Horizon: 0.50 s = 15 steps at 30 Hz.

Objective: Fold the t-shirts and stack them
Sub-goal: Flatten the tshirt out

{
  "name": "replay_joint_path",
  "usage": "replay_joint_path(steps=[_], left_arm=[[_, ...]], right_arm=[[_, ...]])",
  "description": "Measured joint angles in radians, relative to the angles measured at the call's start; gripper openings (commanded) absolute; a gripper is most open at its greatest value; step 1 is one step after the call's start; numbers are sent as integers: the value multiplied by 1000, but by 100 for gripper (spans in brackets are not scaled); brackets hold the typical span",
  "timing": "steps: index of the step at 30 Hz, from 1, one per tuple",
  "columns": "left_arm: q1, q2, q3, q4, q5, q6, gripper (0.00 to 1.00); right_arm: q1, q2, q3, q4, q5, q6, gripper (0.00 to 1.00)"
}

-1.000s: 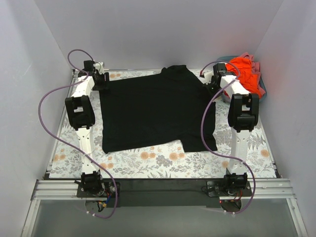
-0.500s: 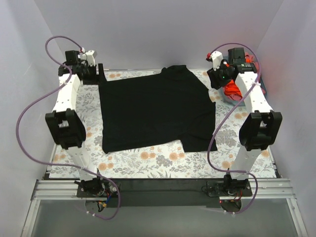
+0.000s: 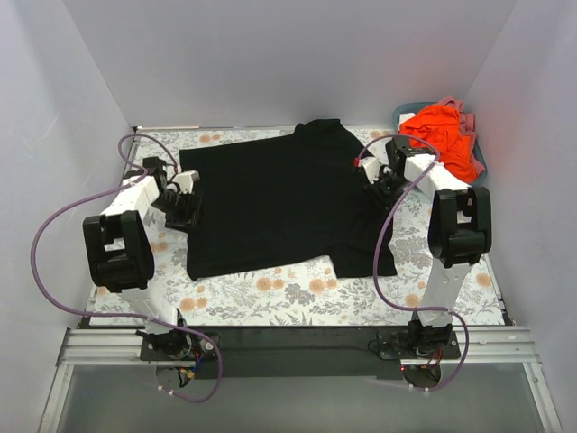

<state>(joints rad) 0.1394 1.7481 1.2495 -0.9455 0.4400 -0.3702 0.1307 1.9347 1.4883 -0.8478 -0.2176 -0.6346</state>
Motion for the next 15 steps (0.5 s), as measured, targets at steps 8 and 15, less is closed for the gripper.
replay_joint_path(steps=[8, 15], left_arm=[[0, 6, -92, 10, -93, 34, 59], [2, 24, -106, 15, -148, 60, 59]], right_arm=[[0, -40, -200, 75, 66, -21, 43], [0, -238, -455, 117, 88, -43, 43]])
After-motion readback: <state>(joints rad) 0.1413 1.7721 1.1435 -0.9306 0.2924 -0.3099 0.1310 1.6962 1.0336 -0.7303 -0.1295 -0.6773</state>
